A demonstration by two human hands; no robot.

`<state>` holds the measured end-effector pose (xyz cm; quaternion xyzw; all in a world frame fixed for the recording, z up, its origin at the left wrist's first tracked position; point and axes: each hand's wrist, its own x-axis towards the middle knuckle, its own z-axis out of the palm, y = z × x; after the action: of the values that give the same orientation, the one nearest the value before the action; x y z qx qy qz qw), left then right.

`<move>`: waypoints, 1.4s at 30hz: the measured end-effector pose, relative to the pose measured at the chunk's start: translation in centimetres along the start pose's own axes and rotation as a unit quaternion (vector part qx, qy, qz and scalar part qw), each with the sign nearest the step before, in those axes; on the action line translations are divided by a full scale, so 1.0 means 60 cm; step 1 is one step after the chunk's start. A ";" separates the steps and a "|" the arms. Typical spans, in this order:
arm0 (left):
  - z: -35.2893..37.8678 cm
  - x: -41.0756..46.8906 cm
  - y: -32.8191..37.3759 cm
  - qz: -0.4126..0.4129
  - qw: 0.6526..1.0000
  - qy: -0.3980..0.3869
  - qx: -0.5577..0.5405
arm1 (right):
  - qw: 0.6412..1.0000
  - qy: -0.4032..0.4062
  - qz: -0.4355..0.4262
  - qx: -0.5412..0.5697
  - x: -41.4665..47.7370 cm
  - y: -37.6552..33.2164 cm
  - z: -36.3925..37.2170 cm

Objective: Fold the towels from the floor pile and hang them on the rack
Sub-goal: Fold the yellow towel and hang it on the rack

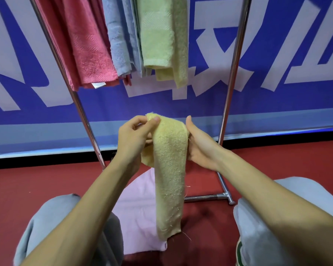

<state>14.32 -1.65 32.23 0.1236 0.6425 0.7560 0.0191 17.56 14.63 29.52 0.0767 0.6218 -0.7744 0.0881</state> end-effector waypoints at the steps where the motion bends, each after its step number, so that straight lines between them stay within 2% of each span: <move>1: -0.005 0.004 0.000 -0.003 1.000 0.017 -0.007 | 1.000 -0.010 0.004 -0.020 0.000 0.002 0.002; 5: -0.019 0.012 -0.001 -0.036 0.994 0.089 -0.050 | 0.993 -0.028 -0.014 -0.112 -0.007 0.007 0.008; 8: -0.023 0.014 -0.001 -0.071 0.984 0.144 -0.078 | 0.963 -0.026 -0.057 -0.263 -0.009 0.014 0.011; 9: -0.023 0.015 -0.002 -0.078 0.981 0.160 -0.081 | 0.941 -0.012 -0.076 -0.331 -0.007 0.016 0.012; 12: -0.019 0.011 0.000 -0.107 0.971 0.178 -0.114 | 0.839 0.073 -0.143 -0.520 -0.004 0.017 0.014; 14: -0.017 0.011 -0.001 -0.119 0.969 0.179 -0.119 | 0.818 0.101 -0.182 -0.536 -0.007 0.012 0.017; 17: -0.021 0.018 -0.003 -0.121 0.977 0.139 -0.104 | 0.827 0.114 -0.224 -0.503 -0.007 0.004 0.024; 19: -0.017 0.015 -0.003 -0.152 0.985 0.046 -0.059 | 0.837 0.128 -0.244 -0.472 -0.001 -0.003 0.023; 22: -0.009 0.005 -0.007 -0.200 0.976 -0.086 0.016 | 0.852 0.150 -0.272 -0.421 0.009 -0.017 0.016; 25: -0.006 0.003 -0.013 -0.220 0.956 -0.192 0.027 | 0.900 0.189 -0.273 -0.281 0.006 -0.035 0.005; 27: -0.002 -0.001 -0.019 -0.215 0.948 -0.230 0.050 | 0.925 0.206 -0.252 -0.196 -0.002 -0.047 -0.002; 32: 0.011 -0.009 -0.030 -0.192 0.960 -0.190 0.071 | 0.951 0.229 -0.179 -0.102 -0.007 -0.049 -0.023; 36: 0.017 -0.005 -0.029 -0.154 0.981 -0.111 0.039 | 0.967 0.230 -0.109 -0.017 -0.005 -0.046 -0.025; 38: 0.020 -0.004 -0.026 -0.114 0.989 -0.086 0.023 | 0.969 0.223 -0.095 0.042 -0.003 -0.044 -0.021; 42: 0.017 0.000 -0.014 -0.063 0.996 -0.057 0.025 | 0.975 0.191 -0.088 0.076 -0.002 -0.035 -0.006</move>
<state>14.42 -0.50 31.59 0.1265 0.6653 0.7289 0.1004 17.21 15.41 31.45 0.1741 0.5706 -0.7954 -0.1069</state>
